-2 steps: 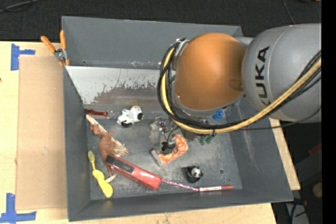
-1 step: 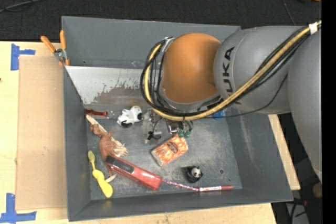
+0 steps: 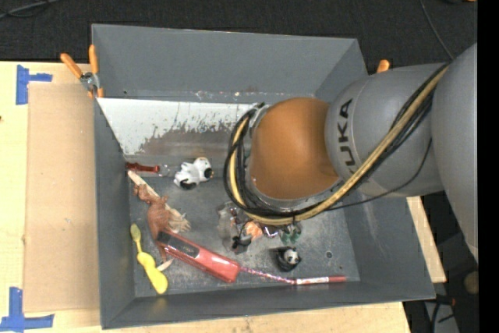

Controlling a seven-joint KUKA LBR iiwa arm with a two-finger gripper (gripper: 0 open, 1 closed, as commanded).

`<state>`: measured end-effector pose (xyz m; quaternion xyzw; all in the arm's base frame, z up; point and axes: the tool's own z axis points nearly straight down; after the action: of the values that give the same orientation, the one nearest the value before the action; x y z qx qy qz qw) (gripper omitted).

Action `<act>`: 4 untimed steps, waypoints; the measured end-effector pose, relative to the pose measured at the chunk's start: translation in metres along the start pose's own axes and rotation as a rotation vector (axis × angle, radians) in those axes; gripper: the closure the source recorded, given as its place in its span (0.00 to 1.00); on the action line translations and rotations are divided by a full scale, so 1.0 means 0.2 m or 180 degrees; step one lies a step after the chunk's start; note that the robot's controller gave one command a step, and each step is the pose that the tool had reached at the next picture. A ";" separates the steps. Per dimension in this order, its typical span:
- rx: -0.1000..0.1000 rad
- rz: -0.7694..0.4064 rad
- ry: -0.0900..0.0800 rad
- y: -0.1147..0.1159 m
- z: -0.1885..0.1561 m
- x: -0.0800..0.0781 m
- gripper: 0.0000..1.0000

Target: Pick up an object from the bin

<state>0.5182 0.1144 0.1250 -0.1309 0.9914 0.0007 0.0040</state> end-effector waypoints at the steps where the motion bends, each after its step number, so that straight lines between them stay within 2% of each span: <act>1: -0.0005 0.0904 -0.0010 -0.08 -0.13 -0.26 1.00; 2: -0.0008 0.0724 0.0007 -0.21 0.16 -0.33 1.00; 3: 0.0000 0.1012 -0.0032 -0.43 0.04 -0.19 1.00; 4: -0.0016 0.1209 0.0008 -0.46 -0.31 -0.11 0.00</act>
Offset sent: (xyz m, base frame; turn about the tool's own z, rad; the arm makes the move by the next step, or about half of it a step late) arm 0.0764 -0.0220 -0.0281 0.2298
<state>0.5638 0.0306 0.1876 0.0587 0.9983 0.0037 0.0022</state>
